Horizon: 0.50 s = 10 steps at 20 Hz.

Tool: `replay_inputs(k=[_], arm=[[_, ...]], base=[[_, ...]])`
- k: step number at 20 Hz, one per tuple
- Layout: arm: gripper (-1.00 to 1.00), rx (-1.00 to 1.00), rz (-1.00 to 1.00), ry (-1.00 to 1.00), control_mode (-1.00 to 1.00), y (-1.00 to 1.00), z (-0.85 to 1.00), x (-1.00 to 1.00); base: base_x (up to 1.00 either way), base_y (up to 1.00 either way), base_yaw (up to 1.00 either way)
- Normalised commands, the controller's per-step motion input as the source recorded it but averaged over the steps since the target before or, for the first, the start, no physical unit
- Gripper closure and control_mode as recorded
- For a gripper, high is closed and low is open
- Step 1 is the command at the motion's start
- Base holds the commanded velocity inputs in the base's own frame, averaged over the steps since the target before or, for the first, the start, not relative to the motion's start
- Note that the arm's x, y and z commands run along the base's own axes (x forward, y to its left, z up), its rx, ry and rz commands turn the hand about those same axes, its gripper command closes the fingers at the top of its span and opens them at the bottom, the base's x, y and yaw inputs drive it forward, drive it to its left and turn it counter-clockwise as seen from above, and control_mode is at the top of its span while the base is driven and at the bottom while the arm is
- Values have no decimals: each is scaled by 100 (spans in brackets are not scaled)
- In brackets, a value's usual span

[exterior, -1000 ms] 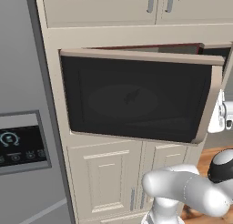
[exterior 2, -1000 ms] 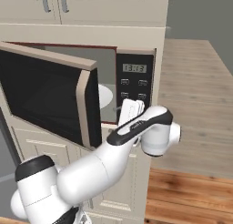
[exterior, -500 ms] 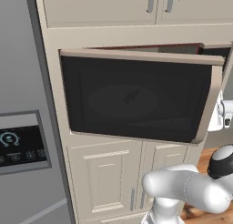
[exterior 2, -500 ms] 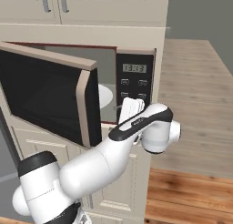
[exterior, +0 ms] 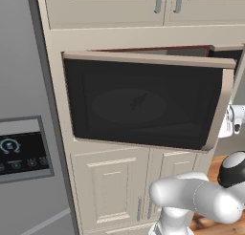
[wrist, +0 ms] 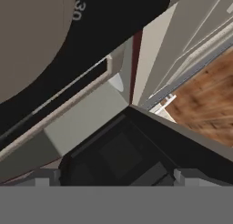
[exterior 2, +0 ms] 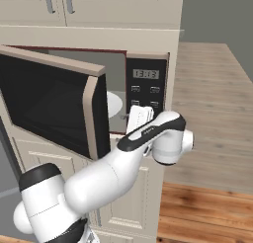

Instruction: Open the microwave door.

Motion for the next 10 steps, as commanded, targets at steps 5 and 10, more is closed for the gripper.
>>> replay_inputs(k=[5,10], arm=[[-100,-2,8,0,-100,63,0,-2],[-100,-3,11,0,-100,55,0,-24]], base=[[0,0,0],[0,0,0]])
